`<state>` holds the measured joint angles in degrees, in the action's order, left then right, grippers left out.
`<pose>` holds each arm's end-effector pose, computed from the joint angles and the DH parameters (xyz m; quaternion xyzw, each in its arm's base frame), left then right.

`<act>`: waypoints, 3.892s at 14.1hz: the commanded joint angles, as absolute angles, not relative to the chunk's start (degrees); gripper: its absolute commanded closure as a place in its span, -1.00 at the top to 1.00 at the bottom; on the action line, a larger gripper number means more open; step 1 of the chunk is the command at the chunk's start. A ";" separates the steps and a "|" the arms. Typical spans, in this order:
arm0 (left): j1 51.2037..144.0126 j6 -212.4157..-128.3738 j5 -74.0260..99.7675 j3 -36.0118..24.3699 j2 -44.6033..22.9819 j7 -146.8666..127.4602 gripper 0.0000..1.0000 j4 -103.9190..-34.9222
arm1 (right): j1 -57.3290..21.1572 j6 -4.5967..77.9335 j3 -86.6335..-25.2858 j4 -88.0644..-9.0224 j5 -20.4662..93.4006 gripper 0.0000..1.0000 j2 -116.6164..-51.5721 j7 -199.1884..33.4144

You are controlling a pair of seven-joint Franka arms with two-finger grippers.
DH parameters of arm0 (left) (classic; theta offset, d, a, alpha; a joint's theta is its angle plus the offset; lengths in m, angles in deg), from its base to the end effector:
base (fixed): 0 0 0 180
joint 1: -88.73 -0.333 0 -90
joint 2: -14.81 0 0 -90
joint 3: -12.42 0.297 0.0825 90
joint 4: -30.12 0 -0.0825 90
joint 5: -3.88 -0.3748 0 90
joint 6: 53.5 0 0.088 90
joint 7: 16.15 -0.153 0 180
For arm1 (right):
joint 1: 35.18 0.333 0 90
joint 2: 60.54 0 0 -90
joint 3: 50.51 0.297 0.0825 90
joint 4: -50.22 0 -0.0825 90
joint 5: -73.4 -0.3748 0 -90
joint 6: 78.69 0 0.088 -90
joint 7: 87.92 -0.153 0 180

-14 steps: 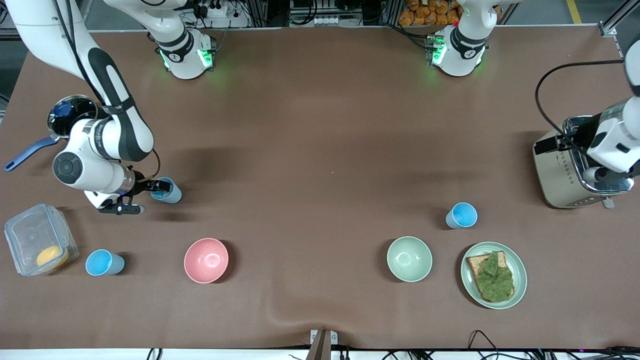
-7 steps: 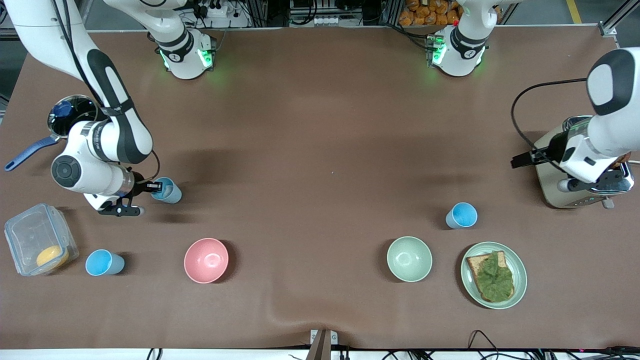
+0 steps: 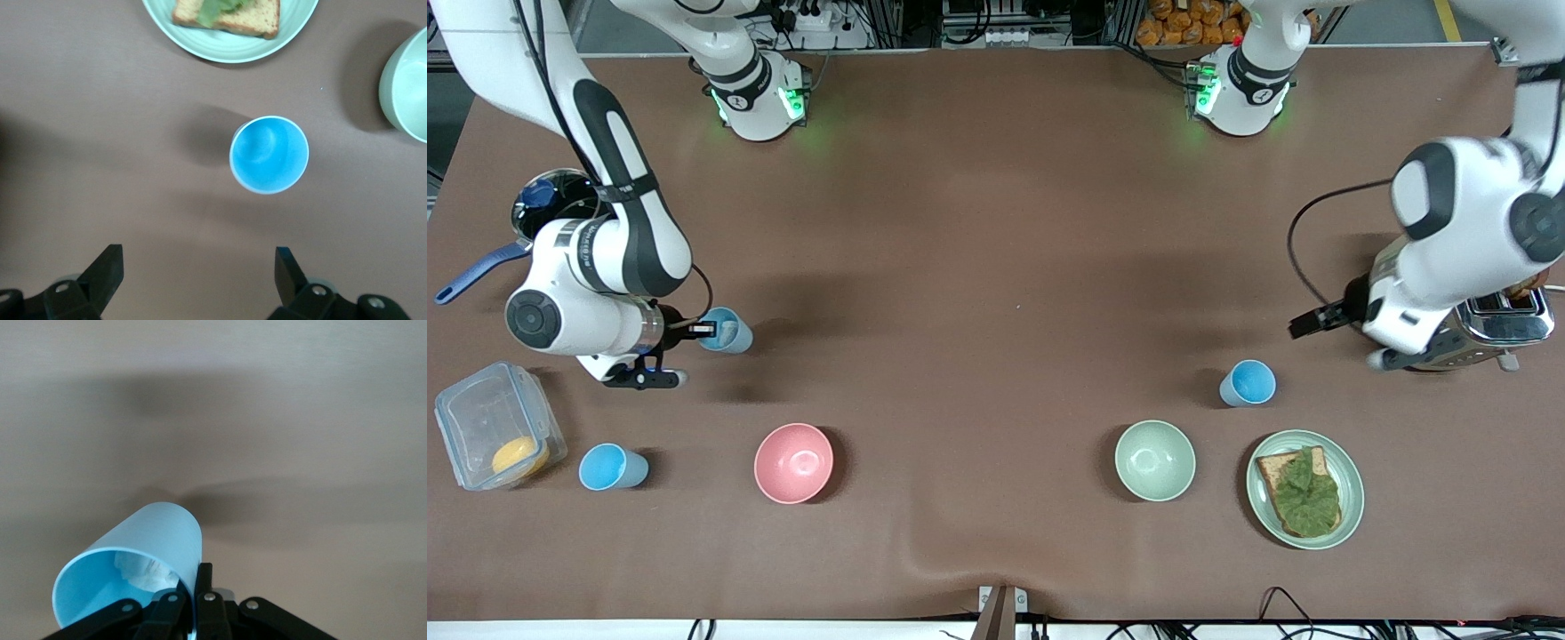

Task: Stack blue cups with both arms
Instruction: 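Grasp the blue cup with the right gripper while the left gripper reaches another cup, then carry the cup to mid-table with the right gripper while the left gripper lowers, then release the cup and withdraw the right gripper while the left gripper grasps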

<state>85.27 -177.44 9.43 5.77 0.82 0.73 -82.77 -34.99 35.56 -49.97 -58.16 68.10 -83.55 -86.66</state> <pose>0.5802 -0.0392 0.2864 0.9872 0.1481 -0.0341 0.0483 0.5669 0.0168 0.2164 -0.9880 0.0080 0.1487 0.0414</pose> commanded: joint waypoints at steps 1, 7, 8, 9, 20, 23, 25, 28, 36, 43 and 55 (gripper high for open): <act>87.14 -177.16 10.21 5.56 -5.83 6.24 1.00 -75.37 | -32.91 29.87 -48.40 -53.15 65.15 -1.00 -83.04 -88.96; 89.79 -177.07 8.89 5.74 -13.58 11.97 1.00 -67.97 | -19.83 29.85 -46.65 -52.27 59.17 -1.00 -81.20 -107.39; 89.79 -177.07 8.80 5.74 -13.66 11.97 1.00 -67.97 | -16.93 30.20 -46.64 -51.13 58.55 -1.00 -81.72 -109.08; 89.88 -177.07 8.45 5.74 -14.01 11.97 1.00 -67.97 | -14.21 30.82 -46.73 -49.99 57.68 -1.00 -82.16 -110.06; 89.53 -176.45 1.59 5.65 -17.71 11.53 1.00 -67.44 | 1.99 60.61 -47.08 -49.37 57.74 -1.00 -93.23 -125.71; 89.52 -176.45 1.59 5.65 -17.88 11.53 1.00 -67.53 | 3.14 62.37 -47.08 -46.29 60.91 -1.00 -97.01 -125.63; 89.52 -176.45 1.59 5.65 -17.97 11.53 1.00 -67.71 | 3.31 62.38 -47.17 -45.85 61.71 -0.59 -97.19 -126.06; 89.79 -176.37 1.59 5.74 -19.20 11.53 1.00 -67.88 | 3.05 62.29 -47.26 -45.85 61.89 1.00 -97.02 -125.89; 89.88 -176.37 1.59 5.65 -19.47 12.32 -0.51 -67.88 | -2.30 41.23 -49.27 -37.70 62.06 1.00 -89.99 -125.45; 89.88 -176.37 1.59 5.65 -19.29 13.20 -1.00 -67.88 | -11.88 25.03 -50.33 -33.46 76.21 1.00 -83.15 -118.20; 94.10 -166.96 2.38 -4.78 -9.28 34.69 -1.00 -68.49 | -32.62 17.29 -49.90 -46.52 72.61 1.00 -63.64 -87.60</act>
